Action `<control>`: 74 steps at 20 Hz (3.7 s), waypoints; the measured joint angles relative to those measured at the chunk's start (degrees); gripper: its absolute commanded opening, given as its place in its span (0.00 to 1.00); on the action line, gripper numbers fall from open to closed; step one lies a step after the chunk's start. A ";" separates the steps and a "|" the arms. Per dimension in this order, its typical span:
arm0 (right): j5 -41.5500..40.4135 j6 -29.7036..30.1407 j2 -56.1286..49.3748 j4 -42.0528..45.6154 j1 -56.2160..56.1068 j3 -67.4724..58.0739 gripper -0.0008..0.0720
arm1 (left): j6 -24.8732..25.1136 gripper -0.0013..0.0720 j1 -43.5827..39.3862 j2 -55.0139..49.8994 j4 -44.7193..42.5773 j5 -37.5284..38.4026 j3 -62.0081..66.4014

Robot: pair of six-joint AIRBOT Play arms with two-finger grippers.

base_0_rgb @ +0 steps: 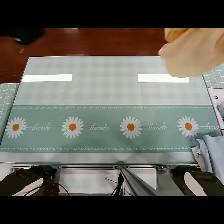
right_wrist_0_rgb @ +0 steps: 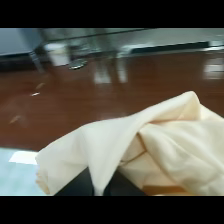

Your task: Fold the shirts.

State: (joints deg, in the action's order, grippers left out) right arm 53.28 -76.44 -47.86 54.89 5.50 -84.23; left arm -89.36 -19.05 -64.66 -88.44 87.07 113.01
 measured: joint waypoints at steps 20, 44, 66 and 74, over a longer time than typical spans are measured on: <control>9.92 -13.38 -22.53 29.92 -41.33 19.06 0.76 | -1.92 0.98 0.00 6.64 9.49 -3.10 -39.87; 19.85 -1.33 -12.11 5.62 -2.23 35.26 0.76 | 7.98 0.34 -22.67 -9.40 54.55 -45.90 -79.84; -6.38 -0.09 -26.43 -9.92 -18.67 35.56 0.05 | 13.97 0.05 -23.21 -14.19 56.24 -40.72 -77.05; -2.43 1.95 -15.67 -2.01 -11.23 23.74 0.04 | 14.19 0.04 -16.44 6.01 54.99 -41.42 -72.35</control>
State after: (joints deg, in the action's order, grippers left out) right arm 50.85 -74.50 -63.53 52.88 -5.74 -60.49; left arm -75.18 -35.48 -58.65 -33.45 45.65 40.66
